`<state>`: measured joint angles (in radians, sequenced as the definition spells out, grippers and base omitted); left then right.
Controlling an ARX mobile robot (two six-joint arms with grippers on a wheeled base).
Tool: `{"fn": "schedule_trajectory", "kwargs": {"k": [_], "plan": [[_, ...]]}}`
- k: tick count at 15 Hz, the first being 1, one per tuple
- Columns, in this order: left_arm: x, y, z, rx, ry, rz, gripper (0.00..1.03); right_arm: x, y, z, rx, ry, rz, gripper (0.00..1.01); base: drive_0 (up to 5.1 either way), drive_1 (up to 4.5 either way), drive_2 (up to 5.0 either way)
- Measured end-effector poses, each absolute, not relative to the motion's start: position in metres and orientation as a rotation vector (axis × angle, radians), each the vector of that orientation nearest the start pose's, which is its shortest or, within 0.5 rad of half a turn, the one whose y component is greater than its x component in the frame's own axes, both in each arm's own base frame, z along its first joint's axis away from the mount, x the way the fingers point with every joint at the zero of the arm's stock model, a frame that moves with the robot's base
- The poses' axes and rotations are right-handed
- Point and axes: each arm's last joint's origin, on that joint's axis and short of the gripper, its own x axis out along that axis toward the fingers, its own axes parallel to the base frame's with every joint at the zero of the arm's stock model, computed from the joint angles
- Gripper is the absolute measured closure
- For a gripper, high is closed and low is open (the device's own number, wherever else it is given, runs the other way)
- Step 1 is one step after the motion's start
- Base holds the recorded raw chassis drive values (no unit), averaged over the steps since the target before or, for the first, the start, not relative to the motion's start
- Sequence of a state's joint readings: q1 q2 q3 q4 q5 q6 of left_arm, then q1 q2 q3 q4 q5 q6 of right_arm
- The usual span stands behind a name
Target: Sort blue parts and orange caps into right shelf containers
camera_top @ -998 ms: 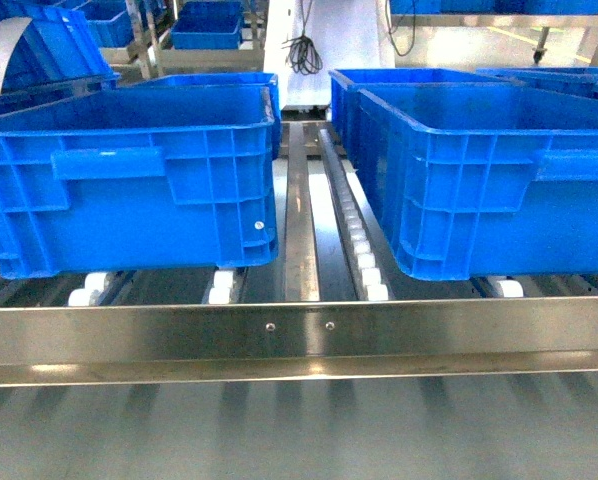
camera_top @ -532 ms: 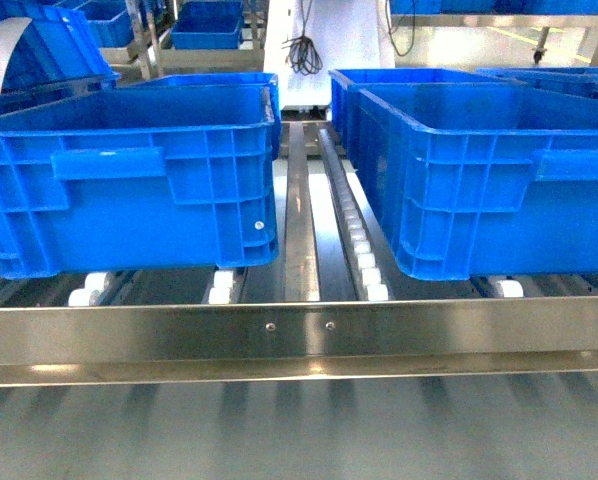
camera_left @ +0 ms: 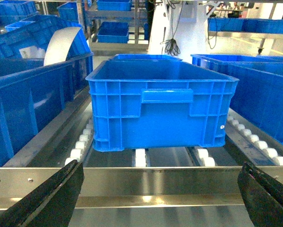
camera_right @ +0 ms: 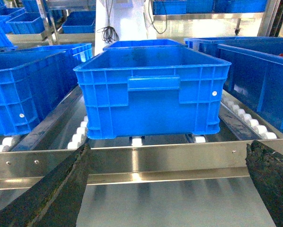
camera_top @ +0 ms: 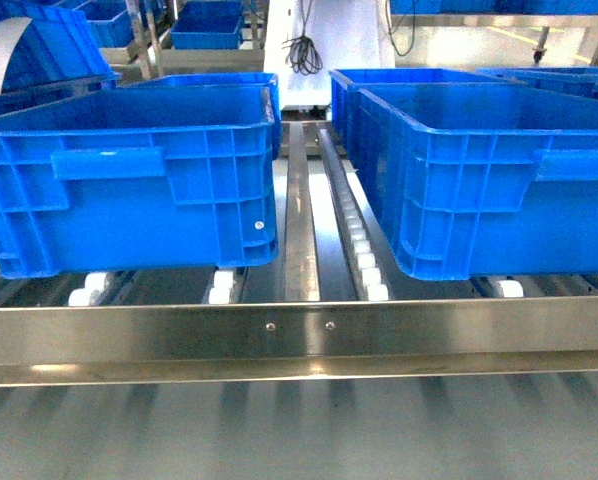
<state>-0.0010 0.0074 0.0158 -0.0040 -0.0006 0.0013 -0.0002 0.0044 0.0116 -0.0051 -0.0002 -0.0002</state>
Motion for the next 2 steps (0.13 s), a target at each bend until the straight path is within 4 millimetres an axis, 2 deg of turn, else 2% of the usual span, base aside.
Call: {"fn": "schedule_trajectory", "kwargs": {"k": [2], "plan": [[0.0972,-0.0001,0.1679,0.001,-0.004,0.000,0.05,0.0973,0.0000,0.1666,-0.001,-0.002,0.000,0.03,0.0,0.00,0.0]]}}
